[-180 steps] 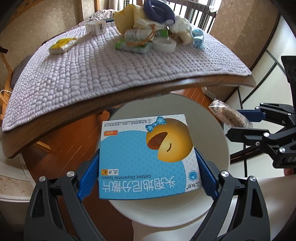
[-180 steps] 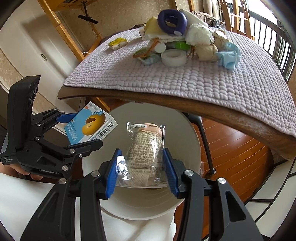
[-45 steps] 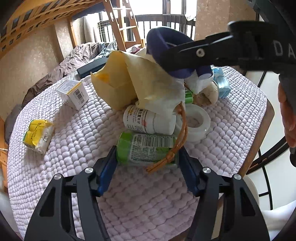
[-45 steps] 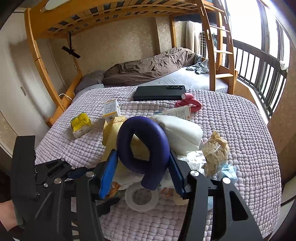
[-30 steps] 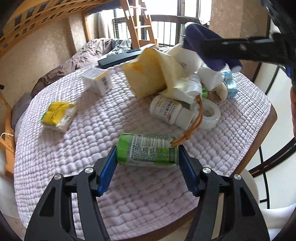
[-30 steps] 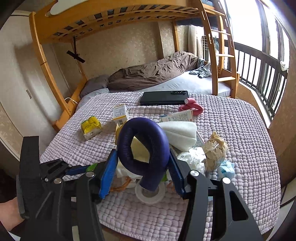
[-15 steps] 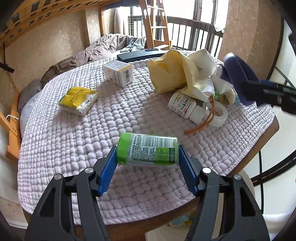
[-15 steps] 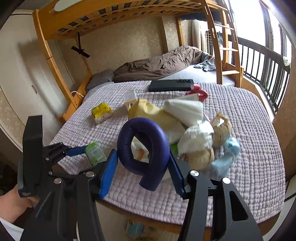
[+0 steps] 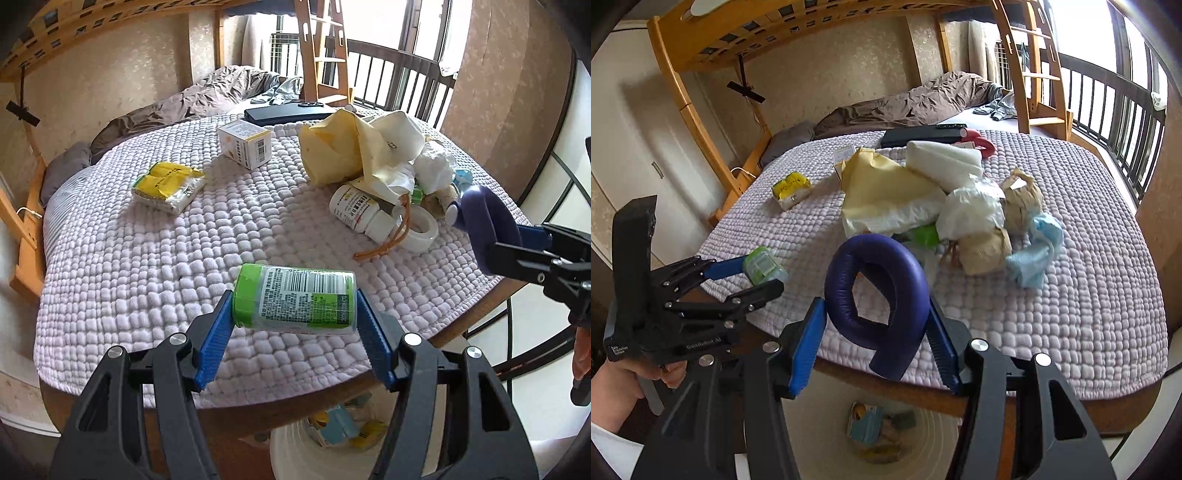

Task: Collect trash
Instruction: 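Carry the green bottle in the left gripper over the bucket while the right gripper carries the blue pillow there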

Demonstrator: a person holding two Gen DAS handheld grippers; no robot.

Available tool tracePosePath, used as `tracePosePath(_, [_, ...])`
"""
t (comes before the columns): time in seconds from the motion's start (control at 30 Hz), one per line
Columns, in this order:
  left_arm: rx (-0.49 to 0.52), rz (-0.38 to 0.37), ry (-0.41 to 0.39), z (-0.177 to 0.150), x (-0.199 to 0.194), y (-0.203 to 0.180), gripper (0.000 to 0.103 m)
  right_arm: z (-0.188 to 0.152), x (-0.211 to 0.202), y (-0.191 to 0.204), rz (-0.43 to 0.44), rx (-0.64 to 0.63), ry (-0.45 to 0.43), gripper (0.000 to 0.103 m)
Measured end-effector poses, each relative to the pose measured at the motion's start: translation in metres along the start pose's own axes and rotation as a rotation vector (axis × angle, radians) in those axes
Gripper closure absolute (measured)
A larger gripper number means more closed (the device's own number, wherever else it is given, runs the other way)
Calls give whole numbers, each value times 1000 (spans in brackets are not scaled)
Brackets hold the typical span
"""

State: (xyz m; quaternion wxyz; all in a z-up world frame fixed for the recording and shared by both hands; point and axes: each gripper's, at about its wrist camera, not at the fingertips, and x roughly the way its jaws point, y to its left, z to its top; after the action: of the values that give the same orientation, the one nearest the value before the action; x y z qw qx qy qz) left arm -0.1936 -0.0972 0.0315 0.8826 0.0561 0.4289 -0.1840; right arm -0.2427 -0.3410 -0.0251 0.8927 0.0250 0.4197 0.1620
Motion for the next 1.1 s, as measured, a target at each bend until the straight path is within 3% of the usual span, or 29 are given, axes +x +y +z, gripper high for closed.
tracePosePath(0.87, [-46, 8, -11, -19, -31, 0, 38, -27, -36, 0, 16, -27, 0, 50])
tracePosePath(1.1, [-43, -3, 3, -27, -37, -7, 38, -44, -36, 8, 53, -33, 42, 50])
